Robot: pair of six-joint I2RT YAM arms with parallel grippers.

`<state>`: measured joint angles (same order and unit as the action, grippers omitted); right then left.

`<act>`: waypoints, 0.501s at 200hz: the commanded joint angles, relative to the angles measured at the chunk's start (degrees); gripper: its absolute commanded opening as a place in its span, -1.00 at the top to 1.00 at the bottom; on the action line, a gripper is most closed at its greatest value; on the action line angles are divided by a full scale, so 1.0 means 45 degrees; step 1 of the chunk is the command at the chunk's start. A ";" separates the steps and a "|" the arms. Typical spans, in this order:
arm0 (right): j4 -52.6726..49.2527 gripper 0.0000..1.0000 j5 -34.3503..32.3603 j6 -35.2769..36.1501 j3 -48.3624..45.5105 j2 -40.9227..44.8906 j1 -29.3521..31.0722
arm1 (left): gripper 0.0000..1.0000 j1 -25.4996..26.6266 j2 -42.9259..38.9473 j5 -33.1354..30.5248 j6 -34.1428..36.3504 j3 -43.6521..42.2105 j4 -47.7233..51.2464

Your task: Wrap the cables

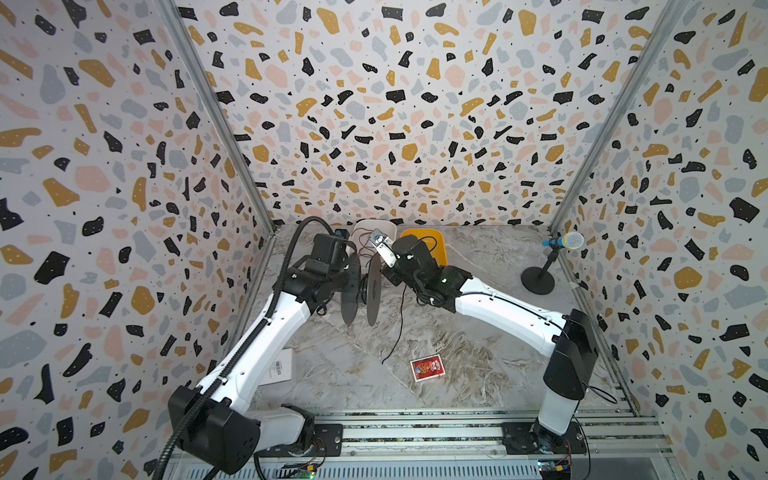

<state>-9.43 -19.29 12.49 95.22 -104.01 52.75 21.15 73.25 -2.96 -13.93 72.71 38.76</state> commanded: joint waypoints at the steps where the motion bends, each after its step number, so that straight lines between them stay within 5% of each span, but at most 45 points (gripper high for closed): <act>1: -0.0843 0.88 0.2250 -0.0744 0.0461 -0.0135 -0.0618 | 1.00 0.0052 -0.0455 0.0804 0.0230 0.0200 -0.0463; 100: 0.1342 0.24 0.9777 -0.2621 -0.1762 -0.0923 -0.3651 | 1.00 0.0064 -0.1198 0.2240 0.0073 0.1127 -0.0533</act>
<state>-8.71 14.28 4.86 90.96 -108.90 37.34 21.28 71.13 2.59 -12.78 74.28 40.99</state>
